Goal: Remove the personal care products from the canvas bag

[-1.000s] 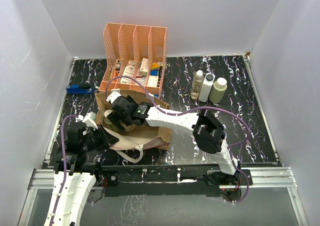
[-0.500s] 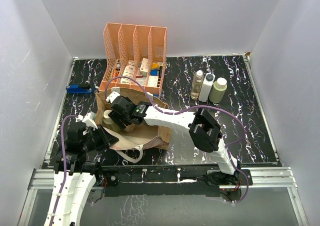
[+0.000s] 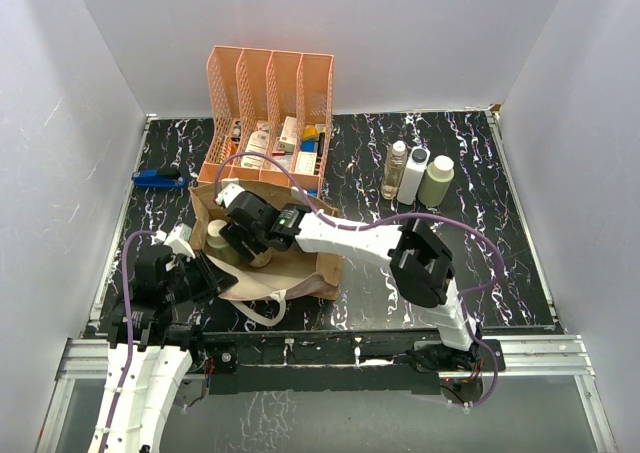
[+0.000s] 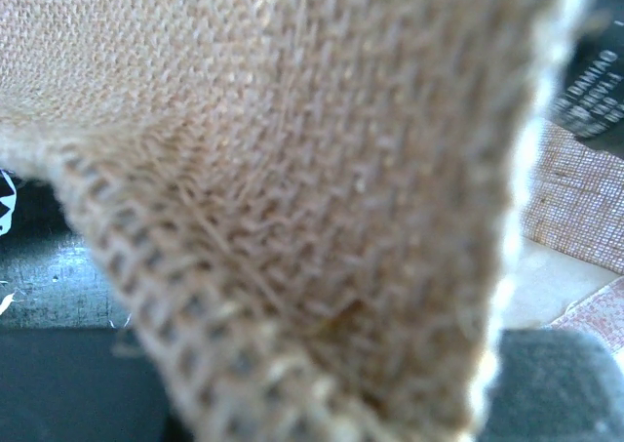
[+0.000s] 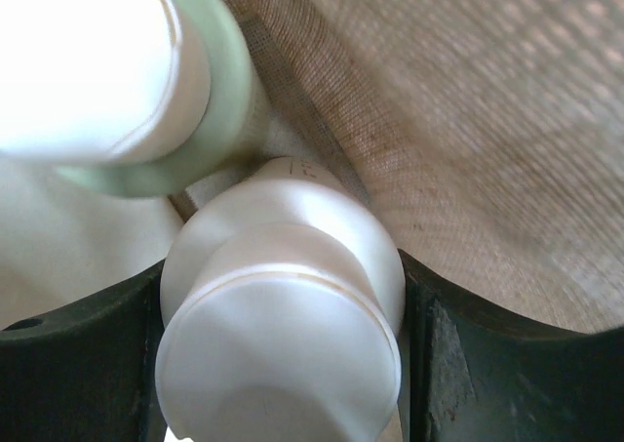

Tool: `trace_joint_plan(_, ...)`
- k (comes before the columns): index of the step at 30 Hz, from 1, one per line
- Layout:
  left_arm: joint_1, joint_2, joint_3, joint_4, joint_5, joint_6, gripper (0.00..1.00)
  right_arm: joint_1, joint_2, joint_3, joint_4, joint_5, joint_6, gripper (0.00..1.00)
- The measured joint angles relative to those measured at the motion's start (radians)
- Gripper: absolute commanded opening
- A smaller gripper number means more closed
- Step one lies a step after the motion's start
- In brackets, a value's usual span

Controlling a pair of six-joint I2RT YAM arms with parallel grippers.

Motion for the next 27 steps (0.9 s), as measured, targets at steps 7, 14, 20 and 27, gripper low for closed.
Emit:
trace_joint_plan(7, 0.000, -0.002, 0.000, 0.000, 0.000, 0.000, 0.01, -0.013, -0.121, -0.093, 0.032, -0.049, 0.037, 0.25)
trace_joint_plan(14, 0.000, -0.004, 0.000, 0.000, 0.000, 0.000, 0.02, -0.074, -0.301, -0.225, 0.115, -0.151, 0.103, 0.22)
trace_joint_plan(20, 0.000, -0.004, 0.000, 0.001, 0.000, 0.000, 0.01, -0.176, -0.434, -0.324, 0.201, -0.291, 0.192, 0.18)
trace_joint_plan(27, 0.000, -0.007, 0.000, 0.001, 0.000, 0.000, 0.01, -0.277, -0.541, -0.418, 0.290, -0.438, 0.296, 0.14)
